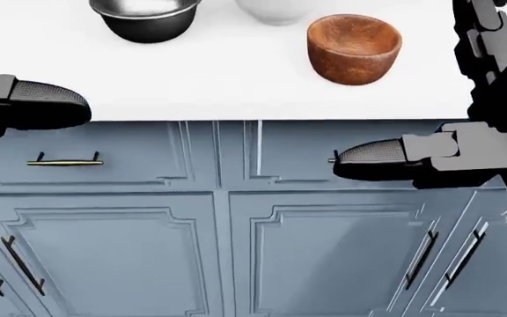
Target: Stack the bowls from largest to smallest.
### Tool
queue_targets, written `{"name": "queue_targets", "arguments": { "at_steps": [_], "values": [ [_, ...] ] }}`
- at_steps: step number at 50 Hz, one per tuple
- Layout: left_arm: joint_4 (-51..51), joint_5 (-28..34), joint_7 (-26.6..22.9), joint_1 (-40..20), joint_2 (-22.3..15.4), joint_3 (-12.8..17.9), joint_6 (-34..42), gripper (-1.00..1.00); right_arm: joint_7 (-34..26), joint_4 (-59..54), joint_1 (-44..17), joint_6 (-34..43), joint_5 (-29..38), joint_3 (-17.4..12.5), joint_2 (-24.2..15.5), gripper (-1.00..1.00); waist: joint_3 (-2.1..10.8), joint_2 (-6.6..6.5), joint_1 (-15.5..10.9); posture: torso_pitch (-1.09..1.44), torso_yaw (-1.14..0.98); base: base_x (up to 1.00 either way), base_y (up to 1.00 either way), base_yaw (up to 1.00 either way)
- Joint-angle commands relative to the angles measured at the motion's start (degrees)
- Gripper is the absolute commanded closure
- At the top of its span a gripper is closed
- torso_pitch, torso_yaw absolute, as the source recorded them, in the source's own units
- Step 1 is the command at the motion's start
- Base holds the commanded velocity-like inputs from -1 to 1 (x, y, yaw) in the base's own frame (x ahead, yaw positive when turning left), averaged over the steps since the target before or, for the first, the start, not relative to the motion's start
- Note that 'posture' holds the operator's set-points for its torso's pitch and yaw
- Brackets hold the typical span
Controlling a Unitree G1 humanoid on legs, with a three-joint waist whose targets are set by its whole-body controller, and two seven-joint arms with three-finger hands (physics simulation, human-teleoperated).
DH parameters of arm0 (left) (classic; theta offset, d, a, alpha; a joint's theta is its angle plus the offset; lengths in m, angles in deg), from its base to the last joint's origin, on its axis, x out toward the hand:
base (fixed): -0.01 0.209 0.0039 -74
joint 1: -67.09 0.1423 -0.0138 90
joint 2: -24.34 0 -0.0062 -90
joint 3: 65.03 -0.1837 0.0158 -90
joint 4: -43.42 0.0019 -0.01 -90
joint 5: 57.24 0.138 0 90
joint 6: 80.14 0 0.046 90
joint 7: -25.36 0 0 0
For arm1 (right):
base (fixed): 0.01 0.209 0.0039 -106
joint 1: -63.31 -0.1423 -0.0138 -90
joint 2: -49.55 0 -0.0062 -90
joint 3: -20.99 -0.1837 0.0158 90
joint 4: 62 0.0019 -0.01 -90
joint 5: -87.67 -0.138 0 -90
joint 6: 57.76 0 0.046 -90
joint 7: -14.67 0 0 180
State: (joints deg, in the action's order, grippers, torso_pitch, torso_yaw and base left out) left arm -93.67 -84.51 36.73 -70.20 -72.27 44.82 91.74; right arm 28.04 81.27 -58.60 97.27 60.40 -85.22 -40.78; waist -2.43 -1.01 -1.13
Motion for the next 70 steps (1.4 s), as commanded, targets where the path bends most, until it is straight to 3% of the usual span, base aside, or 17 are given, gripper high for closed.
{"name": "queue_targets", "arguments": {
  "at_steps": [1, 5, 7, 10, 16, 19, 20, 22, 29, 32, 33, 37, 42, 45, 54, 65, 70],
  "values": [
    [-0.2, -0.5, 0.3, -1.5, -0.3, 0.0, -1.3, -1.00, 0.4, 0.5, -1.0, -1.3, -0.3, -0.5, -0.6, -1.00, 0.61, -0.25, 0.1, 0.00, 0.00, 0.48, 0.00, 0.00],
    [-0.5, -1.2, 0.8, -2.1, -0.5, 0.3, -0.6, -1.00, 0.5, 0.4, -1.1, -1.7, -1.0, -0.7, -1.0, -1.00, 1.65, 3.07, -0.1, 0.00, 0.00, 0.48, 0.00, 0.00],
    [-0.4, -1.5, 0.9, -2.0, -0.6, 0.5, -0.8, -1.00, 0.2, 0.2, -0.5, -2.5, -1.0, -0.6, -1.4, -1.00, -1.71, 3.93, -0.1, 0.00, 0.00, 0.49, 0.00, 0.00],
    [0.4, -1.6, 1.2, -1.9, -1.0, 0.1, -1.8, -1.00, 0.2, 0.3, -0.8, -2.1, -1.4, -0.8, -1.7, -1.00, -0.26, 3.79, 0.6, 0.00, 0.00, 0.49, 0.00, 0.00],
    [-0.3, -3.3, 2.1, -3.6, -1.4, 1.3, 0.5, -1.00, 0.5, 0.5, -1.5, -1.1, -2.4, -1.5, -2.4, -1.00, 0.14, 1.24, 1.9, 0.00, 0.00, 0.48, 0.00, 0.00],
    [-0.8, -3.8, 2.5, -3.0, -1.4, 1.2, 0.4, -1.00, 0.9, 0.8, -2.1, -0.2, -3.5, -2.3, -2.9, -1.00, 1.78, -3.05, 1.7, 0.00, 0.00, 0.45, 0.00, 0.00],
    [-1.0, -3.9, 2.7, -2.7, -1.4, 1.1, 0.2, -1.00, 1.2, 1.1, -2.5, 0.3, -3.9, -2.5, -3.1, -1.00, 0.72, -1.70, 1.4, 0.00, 0.00, 0.38, 0.00, 0.00],
    [-2.3, -4.4, 2.7, -1.6, -1.3, 1.2, 0.5, -1.00, 2.0, 1.3, -2.9, 0.9, -5.1, -3.2, -3.0, -1.00, -0.55, -2.92, 1.2, 0.00, 0.00, 0.21, 0.00, 0.00],
    [-4.6, -6.2, 2.4, 0.0, -2.3, 3.3, 1.1, -1.00, 4.1, 2.0, -3.2, 1.7, -9.4, -5.0, -5.0, -1.00, -2.17, 0.31, 1.4, 0.00, 0.00, 0.00, 0.00, 0.00],
    [-6.6, -7.7, 2.3, 0.1, -2.5, 4.8, 3.1, -1.00, 6.1, 3.0, -3.9, 2.6, -12.8, -6.5, -5.8, -1.00, -0.01, 4.27, 1.0, 0.00, 0.00, 0.00, 0.00, 0.00],
    [-6.8, -8.2, 2.4, -0.6, -2.6, 5.3, 3.9, -1.00, 6.8, 3.2, -3.9, 2.5, -13.8, -6.6, -6.3, -1.00, 0.08, 2.30, 1.0, 0.00, 0.00, -0.17, 0.00, 0.00],
    [-7.3, -9.8, 2.0, -2.0, -3.7, 7.9, 6.1, -1.00, 10.0, 3.9, -4.8, 3.2, -19.2, -7.8, -8.3, -1.00, 1.71, 4.72, 1.4, 0.00, 0.00, -0.42, 0.00, 0.00],
    [-8.0, -11.3, 2.2, -2.2, -4.1, 9.1, 7.2, -1.00, 14.4, 3.8, -4.6, 2.0, -24.8, -8.1, -11.5, -1.00, 0.28, 1.80, 0.2, 0.00, 0.00, -0.49, 0.00, 0.00],
    [-8.2, -12.0, 2.6, -2.6, -4.2, 9.4, 7.8, -1.00, 16.7, 3.3, -4.5, 1.2, -28.0, -8.4, -13.6, -1.00, -0.20, -2.33, 1.6, 0.00, 0.00, 0.00, 0.00, 0.00],
    [-9.7, -12.5, 3.3, -4.6, -3.6, 8.4, 10.4, -1.00, 23.7, 2.3, -1.8, -3.7, -39.5, -11.2, -21.8, -1.00, -0.70, 5.36, -0.1, 0.00, 0.00, 0.00, 0.00, 0.00],
    [-11.8, -11.5, 2.5, -4.0, -3.7, 6.6, 10.6, -1.00, 25.5, 1.8, 4.1, -9.7, -45.1, -14.2, -29.2, -1.00, 0.59, 1.36, 1.4, 0.00, 0.00, 0.00, 0.00, -0.29],
    [-12.9, -15.2, 4.3, -2.6, -5.3, 7.5, 10.4, -1.00, 25.7, 2.4, 4.4, -9.5, -45.1, -14.1, -30.4, -1.00, -0.93, 2.87, 0.1, 0.00, 0.00, 0.00, 0.00, -0.34]
  ]
}}
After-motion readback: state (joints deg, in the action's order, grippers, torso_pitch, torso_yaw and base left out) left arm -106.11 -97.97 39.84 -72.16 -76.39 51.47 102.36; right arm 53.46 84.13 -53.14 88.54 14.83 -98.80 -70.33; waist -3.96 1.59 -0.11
